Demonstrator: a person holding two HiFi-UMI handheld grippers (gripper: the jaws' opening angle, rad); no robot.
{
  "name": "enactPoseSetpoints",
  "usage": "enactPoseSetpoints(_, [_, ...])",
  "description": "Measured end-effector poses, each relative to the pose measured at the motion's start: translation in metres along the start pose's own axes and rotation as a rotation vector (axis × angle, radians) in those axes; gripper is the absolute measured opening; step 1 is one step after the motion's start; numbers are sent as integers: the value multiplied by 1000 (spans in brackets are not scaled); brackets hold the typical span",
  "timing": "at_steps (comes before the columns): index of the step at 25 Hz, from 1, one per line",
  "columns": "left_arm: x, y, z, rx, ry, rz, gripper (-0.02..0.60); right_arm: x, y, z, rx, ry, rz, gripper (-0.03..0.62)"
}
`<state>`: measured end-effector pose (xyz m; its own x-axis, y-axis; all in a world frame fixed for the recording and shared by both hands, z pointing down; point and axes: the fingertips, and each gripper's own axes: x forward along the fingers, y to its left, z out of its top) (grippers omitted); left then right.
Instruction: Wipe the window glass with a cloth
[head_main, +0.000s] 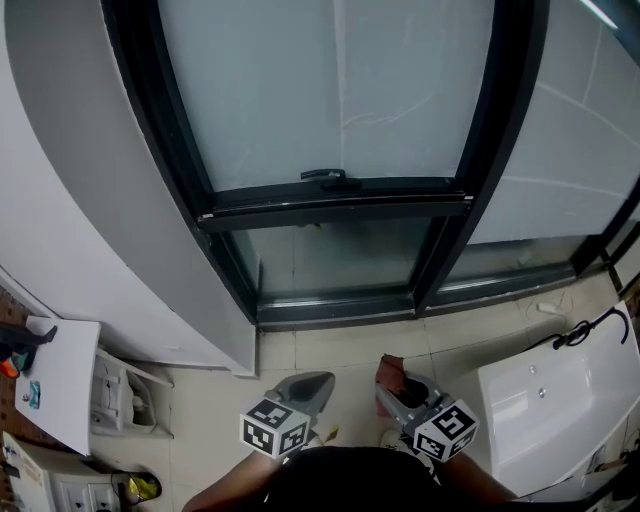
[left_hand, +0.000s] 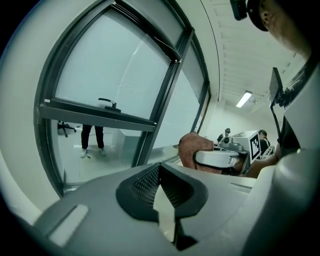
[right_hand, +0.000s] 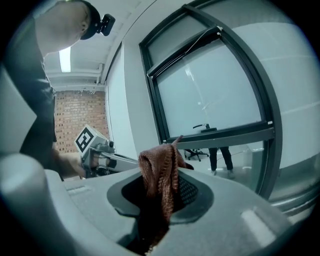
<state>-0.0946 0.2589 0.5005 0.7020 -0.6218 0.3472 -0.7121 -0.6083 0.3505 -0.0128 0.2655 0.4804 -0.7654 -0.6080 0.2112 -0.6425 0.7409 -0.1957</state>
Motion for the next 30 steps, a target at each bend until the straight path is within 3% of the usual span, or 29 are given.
enactPoseSetpoints(12, [21,-13,1,-3,-5,68,17,-18,-22,-2,-2,4,69,77])
enactPoseSetpoints(30, [19,-17,-7,25,33,62,17,-15,-15,-6,7,-7,79,77])
